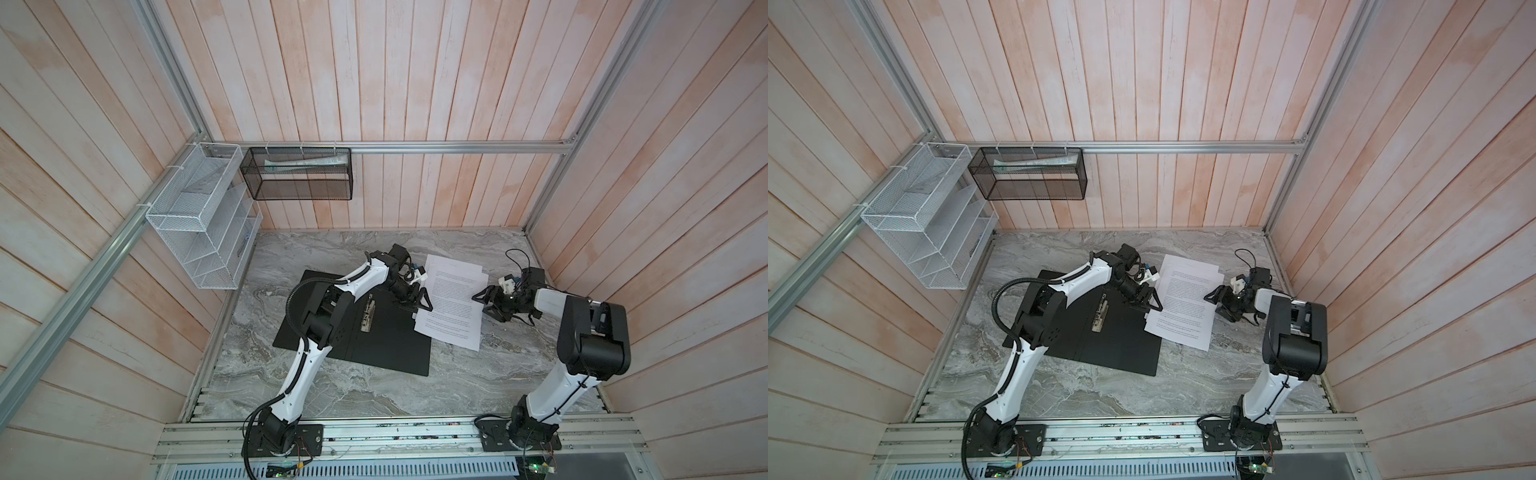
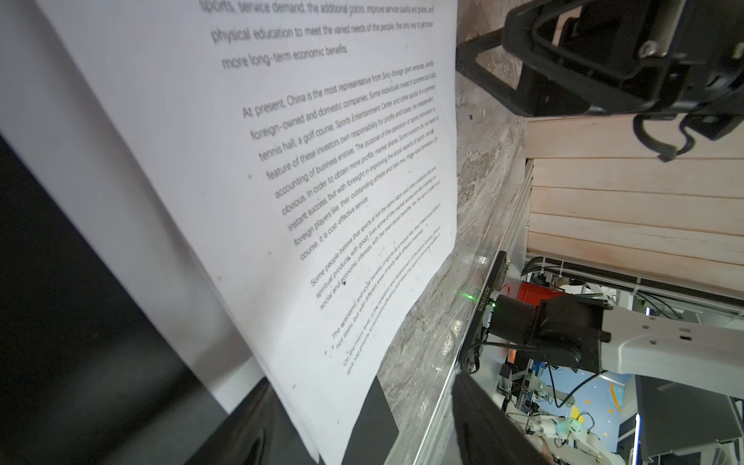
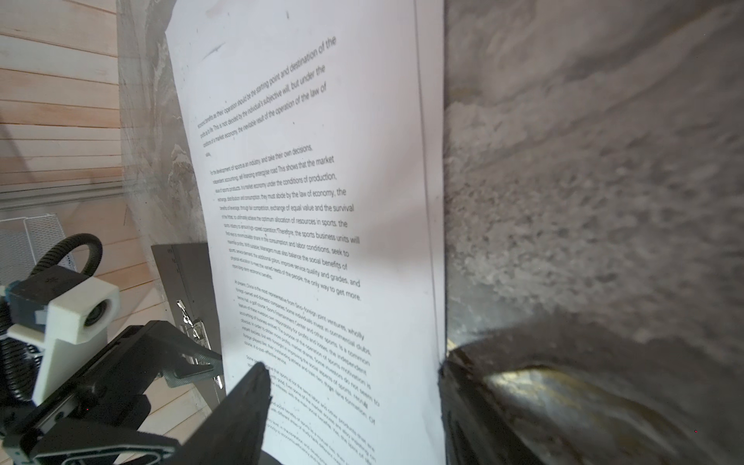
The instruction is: Put the files into the folder
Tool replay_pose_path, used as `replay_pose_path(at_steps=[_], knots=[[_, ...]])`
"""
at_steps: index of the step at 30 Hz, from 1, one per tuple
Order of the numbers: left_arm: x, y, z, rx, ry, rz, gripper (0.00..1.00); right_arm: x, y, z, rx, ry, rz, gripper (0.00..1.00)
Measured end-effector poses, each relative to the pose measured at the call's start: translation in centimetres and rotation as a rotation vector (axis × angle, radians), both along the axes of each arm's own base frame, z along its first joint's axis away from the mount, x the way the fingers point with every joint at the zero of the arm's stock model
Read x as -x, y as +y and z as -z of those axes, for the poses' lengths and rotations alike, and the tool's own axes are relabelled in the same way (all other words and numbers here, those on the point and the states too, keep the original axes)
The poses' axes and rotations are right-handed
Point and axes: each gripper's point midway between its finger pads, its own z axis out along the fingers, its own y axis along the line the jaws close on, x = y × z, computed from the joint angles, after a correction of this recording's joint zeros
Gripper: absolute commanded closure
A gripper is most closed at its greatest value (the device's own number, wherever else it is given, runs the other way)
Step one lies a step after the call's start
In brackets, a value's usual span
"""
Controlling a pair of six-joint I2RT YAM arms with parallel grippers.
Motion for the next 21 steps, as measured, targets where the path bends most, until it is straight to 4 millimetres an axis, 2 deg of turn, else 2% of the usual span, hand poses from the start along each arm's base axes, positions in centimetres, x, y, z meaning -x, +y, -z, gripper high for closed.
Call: replay_pose_path(at_steps=[7, 10, 12, 14, 17, 19, 21], knots=[[-1.4, 0.9, -0.6, -0.078, -0.122, -0.006, 0.24, 0.8, -0.7, 0.1, 0.073, 0.037, 0.021, 0.3], [-3.3, 0.7, -2.0, -0.089, -0.236, -0.007, 0.11, 0.9, -1.5, 0.2, 0.12, 0.06, 0.04, 0.3], [-5.0, 0.4, -3.6, -0.081, -0.328, -0.018, 0.05, 0.8, -1.9, 0.3, 0.147, 0.066, 0.051, 0.3], [-6.6, 0.0, -5.2, -0.062, -0.41, -0.031, 0.01, 0.8, -2.2, 0.3, 0.162, 0.068, 0.057, 0.3], [-9.1, -1.1, -6.9, -0.024, -0.501, -0.053, 0.0, 0.8, -2.3, 0.4, 0.171, 0.069, 0.06, 0.3], [-10.4, -1.7, -6.6, -0.008, -0.53, -0.062, 0.0, 0.8, -2.3, 0.4, 0.175, 0.069, 0.06, 0.3], [-11.2, -1.9, -4.9, -0.014, -0.524, -0.071, 0.0, 0.9, -2.3, 0.4, 0.178, 0.069, 0.061, 0.3]])
